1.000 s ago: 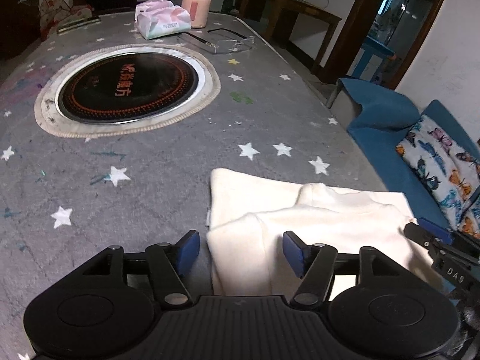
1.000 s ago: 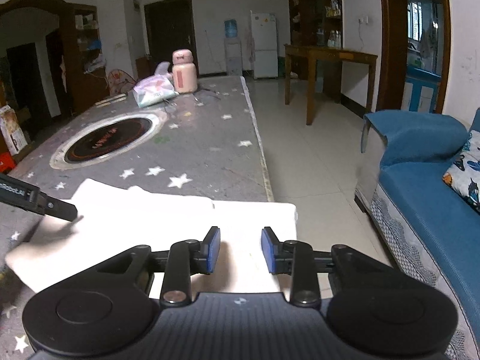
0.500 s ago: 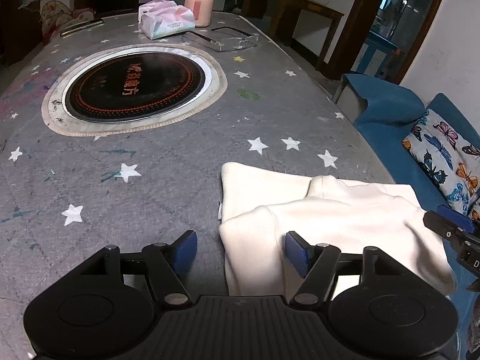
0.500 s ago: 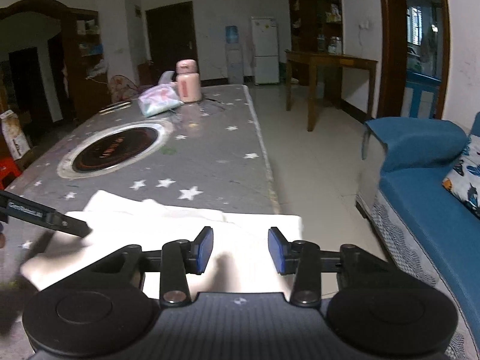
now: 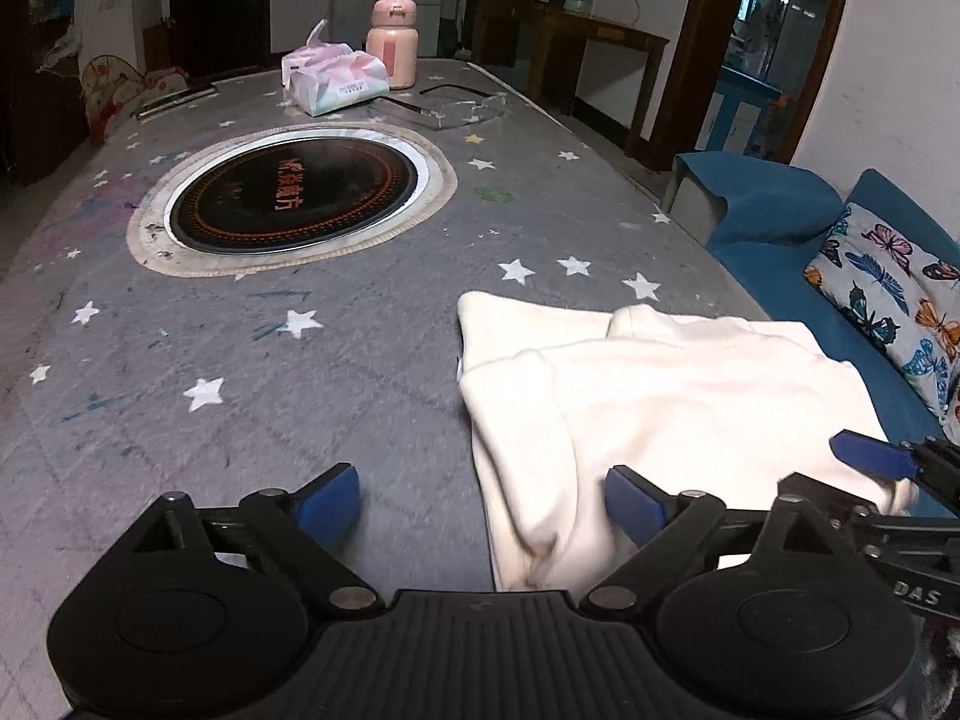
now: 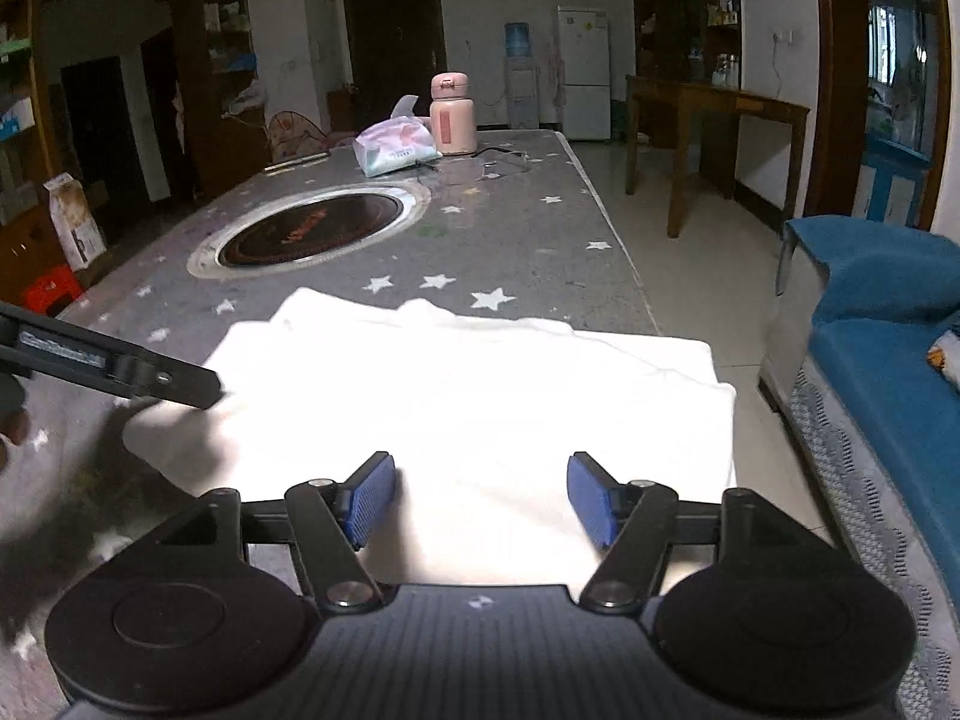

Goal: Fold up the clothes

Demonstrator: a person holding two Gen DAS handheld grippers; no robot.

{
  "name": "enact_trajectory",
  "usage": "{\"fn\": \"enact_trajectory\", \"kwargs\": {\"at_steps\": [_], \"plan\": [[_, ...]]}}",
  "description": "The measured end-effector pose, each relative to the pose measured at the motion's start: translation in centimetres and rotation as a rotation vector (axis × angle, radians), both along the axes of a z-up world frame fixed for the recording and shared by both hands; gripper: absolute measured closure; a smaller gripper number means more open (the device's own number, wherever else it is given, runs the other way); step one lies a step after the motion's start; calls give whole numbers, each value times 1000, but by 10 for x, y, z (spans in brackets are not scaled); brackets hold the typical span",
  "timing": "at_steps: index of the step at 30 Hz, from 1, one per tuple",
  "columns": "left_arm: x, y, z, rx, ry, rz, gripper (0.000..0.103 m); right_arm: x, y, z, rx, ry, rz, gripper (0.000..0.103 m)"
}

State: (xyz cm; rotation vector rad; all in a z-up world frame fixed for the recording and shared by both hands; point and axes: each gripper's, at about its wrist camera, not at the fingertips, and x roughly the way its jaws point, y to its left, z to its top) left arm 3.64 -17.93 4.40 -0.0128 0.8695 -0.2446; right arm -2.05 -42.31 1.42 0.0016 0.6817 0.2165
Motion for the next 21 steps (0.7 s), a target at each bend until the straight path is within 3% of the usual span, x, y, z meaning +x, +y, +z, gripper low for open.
{"fn": "enact_trajectory", "kwargs": {"at_steps": [6, 21], "plan": [[-18, 6, 5, 17, -47, 12, 0, -8, 3, 5, 11, -21, -12, 26], [-54, 27, 8, 12, -76, 54, 0, -28, 17, 10, 18, -45, -21, 0]]}}
